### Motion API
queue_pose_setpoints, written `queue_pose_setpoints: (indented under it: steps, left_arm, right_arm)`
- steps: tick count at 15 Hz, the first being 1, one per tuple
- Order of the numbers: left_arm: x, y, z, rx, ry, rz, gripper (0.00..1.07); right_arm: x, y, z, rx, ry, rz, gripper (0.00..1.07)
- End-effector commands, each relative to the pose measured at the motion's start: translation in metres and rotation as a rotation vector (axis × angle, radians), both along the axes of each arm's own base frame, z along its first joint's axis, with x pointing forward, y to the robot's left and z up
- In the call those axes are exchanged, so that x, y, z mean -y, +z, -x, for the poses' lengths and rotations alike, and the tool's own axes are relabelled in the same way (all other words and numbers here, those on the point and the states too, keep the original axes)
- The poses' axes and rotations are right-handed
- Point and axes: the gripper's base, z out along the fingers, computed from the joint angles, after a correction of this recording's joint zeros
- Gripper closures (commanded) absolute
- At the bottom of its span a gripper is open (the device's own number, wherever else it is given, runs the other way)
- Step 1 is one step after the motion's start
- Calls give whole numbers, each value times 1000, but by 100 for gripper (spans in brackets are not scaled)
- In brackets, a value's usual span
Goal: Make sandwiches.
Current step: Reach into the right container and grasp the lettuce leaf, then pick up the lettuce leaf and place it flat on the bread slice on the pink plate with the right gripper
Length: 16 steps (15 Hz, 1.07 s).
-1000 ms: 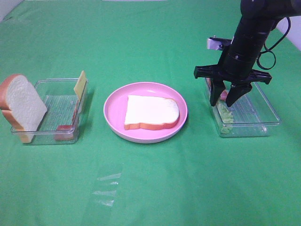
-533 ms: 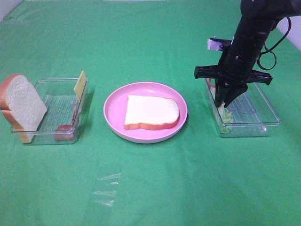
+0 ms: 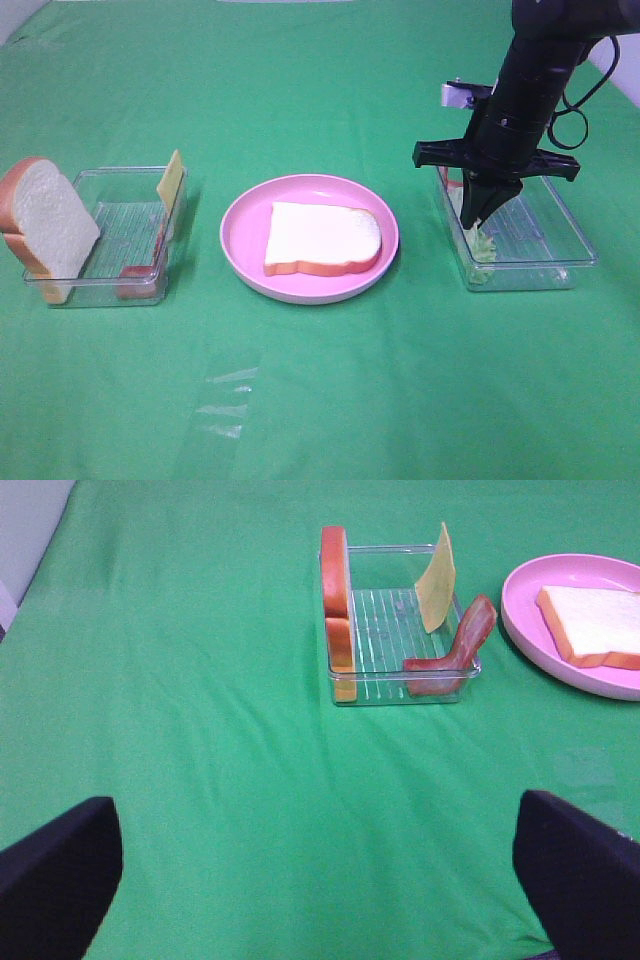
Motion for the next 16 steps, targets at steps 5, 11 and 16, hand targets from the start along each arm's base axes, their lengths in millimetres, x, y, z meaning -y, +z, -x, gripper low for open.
queue_pose_setpoints:
  steps: [5,11,16]
  left_arm:
    - [0,1,3,29,-1,4,4]
    - [0,1,3,29,-1,4,4]
    - [0,1,3,29,-1,4,4]
  right_arm:
    - [0,29,9,-1,-2,-25,107]
    - [-14,100,28,146,34,-233,107]
    - [-73,106,38,168,200,-536,107]
